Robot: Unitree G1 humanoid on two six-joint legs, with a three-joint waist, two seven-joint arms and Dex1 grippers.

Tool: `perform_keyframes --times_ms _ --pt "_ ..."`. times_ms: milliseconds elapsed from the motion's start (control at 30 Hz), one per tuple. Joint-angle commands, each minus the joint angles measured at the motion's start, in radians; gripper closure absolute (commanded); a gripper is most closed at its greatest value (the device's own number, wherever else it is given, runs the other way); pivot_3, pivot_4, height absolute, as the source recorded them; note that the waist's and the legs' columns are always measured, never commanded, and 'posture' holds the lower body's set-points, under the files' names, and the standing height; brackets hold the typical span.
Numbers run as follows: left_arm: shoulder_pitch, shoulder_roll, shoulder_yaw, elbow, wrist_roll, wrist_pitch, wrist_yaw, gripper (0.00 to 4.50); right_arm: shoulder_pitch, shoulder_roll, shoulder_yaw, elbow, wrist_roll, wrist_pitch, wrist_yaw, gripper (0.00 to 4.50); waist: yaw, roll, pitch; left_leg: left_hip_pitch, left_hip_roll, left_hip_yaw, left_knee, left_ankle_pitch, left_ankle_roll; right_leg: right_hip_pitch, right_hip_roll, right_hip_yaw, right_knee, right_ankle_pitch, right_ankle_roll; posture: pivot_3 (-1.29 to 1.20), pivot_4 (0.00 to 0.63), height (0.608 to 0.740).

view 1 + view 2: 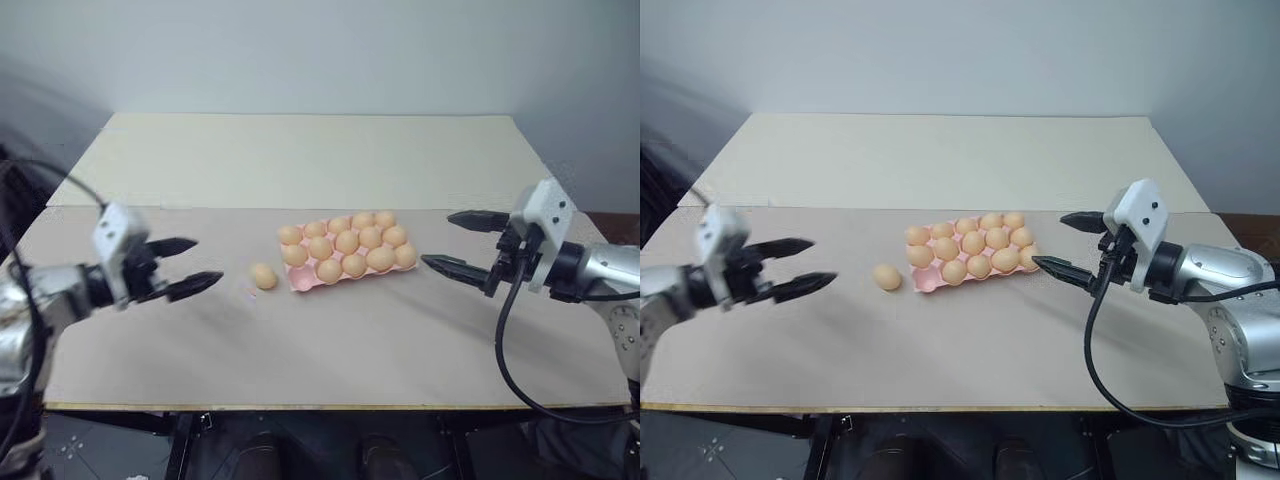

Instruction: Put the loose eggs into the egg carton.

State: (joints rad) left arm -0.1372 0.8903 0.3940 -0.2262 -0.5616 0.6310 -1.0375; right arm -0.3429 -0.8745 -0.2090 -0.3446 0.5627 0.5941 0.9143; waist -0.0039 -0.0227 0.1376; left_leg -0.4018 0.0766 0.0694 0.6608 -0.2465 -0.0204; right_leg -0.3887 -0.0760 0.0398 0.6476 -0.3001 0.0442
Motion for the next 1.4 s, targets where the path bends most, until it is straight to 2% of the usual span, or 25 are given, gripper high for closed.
perform_keyframes --times_ms 33,133,267,433,600,767,933,1033,1167,1233,1400 --pt "0.056 -0.015 0.069 -0.056 -0.031 -0.071 -0.023 0.03 -0.023 -0.001 -0.006 0.003 -0.005 -0.040 0.013 0.00 0.012 0.000 0.000 0.000 0.000 0.000 0.000 0.000 0.000 0.000 0.000 0.000 0.000 0.000 0.000 0.00 0.150 0.740" --pt "0.072 -0.050 0.078 -0.074 -0.039 -0.082 0.024 0.03 -0.032 -0.006 -0.003 0.012 -0.004 -0.041 0.016 0.00 0.020 0.000 0.000 0.000 0.000 0.000 0.000 0.000 0.000 0.000 0.000 0.000 0.000 0.000 0.000 0.00 0.150 0.740" --pt "0.052 -0.060 0.021 -0.085 -0.027 -0.075 0.053 0.03 -0.035 -0.009 -0.005 0.011 -0.003 -0.038 0.018 0.00 0.016 0.000 0.000 0.000 0.000 0.000 0.000 0.000 0.000 0.000 0.000 0.001 0.000 0.000 0.000 0.00 0.150 0.740" --pt "-0.099 -0.105 -0.194 -0.020 0.069 -0.054 0.131 0.03 -0.040 -0.008 0.003 0.007 -0.018 -0.040 0.009 0.00 0.019 0.000 0.000 0.001 -0.001 0.000 0.000 0.000 0.000 0.001 0.000 0.001 0.000 0.000 0.000 0.00 0.150 0.740" --pt "-0.229 -0.164 -0.382 0.129 0.222 -0.127 0.167 0.03 -0.030 -0.013 -0.012 -0.015 -0.011 -0.033 -0.003 0.00 0.015 0.000 0.000 -0.001 -0.001 0.000 0.000 0.000 0.001 0.000 0.000 0.001 0.000 0.000 0.000 0.00 0.150 0.740" --pt "-0.343 -0.244 -0.492 0.285 0.321 -0.190 0.181 0.03 -0.015 -0.016 -0.021 -0.043 -0.007 -0.028 -0.017 0.00 0.016 0.000 0.000 -0.001 -0.001 0.000 0.001 0.000 0.001 -0.001 0.000 0.001 0.000 0.000 0.000 0.00 0.150 0.740" --pt "-0.398 -0.303 -0.530 0.379 0.363 -0.216 0.184 0.03 0.005 -0.021 -0.048 -0.080 0.007 -0.009 -0.036 0.00 0.015 0.000 0.000 -0.002 -0.001 0.000 0.001 0.000 0.001 -0.001 0.000 0.001 0.001 0.000 0.000 0.00 0.150 0.740" --pt "-0.408 -0.312 -0.538 0.399 0.382 -0.216 0.186 0.65 0.011 -0.022 -0.058 -0.097 0.017 0.002 -0.050 0.00 0.016 0.000 0.000 -0.002 -0.001 0.000 0.001 0.000 0.001 -0.001 0.000 0.001 0.001 0.000 0.000 0.00 0.150 0.740" --pt "-0.408 -0.309 -0.519 0.403 0.388 -0.204 0.200 1.86 0.016 -0.018 -0.071 -0.110 0.028 0.017 -0.069 0.00 0.016 0.000 0.000 -0.001 -0.001 0.000 0.001 0.000 0.000 -0.001 0.000 0.001 0.001 0.000 0.000 0.00 0.150 0.740" --pt "-0.403 -0.302 -0.506 0.400 0.382 -0.201 0.194 2.01 0.015 -0.016 -0.071 -0.109 0.027 0.019 -0.072 0.00 0.016 0.000 0.000 -0.001 -0.001 0.000 0.001 0.000 0.001 0.000 0.000 0.001 0.001 0.000 0.000 0.00 0.150 0.740" --pt "-0.381 -0.244 -0.438 0.273 0.309 -0.173 0.128 2.01 0.008 -0.011 -0.059 -0.096 0.020 0.014 -0.077 0.00 0.015 0.000 0.000 -0.002 -0.001 -0.001 0.001 0.000 0.001 -0.001 0.000 0.000 0.001 0.000 0.000 0.00 0.150 0.740"
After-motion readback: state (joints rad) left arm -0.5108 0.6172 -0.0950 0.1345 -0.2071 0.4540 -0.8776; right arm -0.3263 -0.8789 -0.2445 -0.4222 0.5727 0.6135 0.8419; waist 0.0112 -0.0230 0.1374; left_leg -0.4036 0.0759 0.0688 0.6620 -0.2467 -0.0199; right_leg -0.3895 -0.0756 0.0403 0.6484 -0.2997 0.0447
